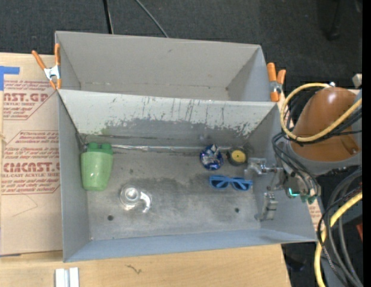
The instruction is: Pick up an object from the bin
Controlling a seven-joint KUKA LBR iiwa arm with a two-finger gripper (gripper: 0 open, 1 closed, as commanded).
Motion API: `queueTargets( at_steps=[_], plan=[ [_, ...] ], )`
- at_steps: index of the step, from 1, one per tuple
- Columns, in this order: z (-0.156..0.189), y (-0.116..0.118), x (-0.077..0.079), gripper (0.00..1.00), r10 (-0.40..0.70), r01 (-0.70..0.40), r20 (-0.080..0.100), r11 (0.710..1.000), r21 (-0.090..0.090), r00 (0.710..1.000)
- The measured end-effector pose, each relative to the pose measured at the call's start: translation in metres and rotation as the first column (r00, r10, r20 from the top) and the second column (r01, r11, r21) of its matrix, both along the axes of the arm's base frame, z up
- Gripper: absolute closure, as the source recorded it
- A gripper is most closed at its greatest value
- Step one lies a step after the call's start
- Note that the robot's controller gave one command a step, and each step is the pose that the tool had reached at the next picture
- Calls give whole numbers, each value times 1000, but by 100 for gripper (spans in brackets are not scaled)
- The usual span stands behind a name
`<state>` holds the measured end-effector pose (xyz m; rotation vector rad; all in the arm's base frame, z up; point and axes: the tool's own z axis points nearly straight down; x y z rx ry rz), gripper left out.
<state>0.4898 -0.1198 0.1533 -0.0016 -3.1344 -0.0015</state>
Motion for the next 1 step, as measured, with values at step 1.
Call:
queueTargets(
  at_steps=[1],
  plan=[
    [-88,18,64,0,66,-66,6,998,0,998]
  ],
)
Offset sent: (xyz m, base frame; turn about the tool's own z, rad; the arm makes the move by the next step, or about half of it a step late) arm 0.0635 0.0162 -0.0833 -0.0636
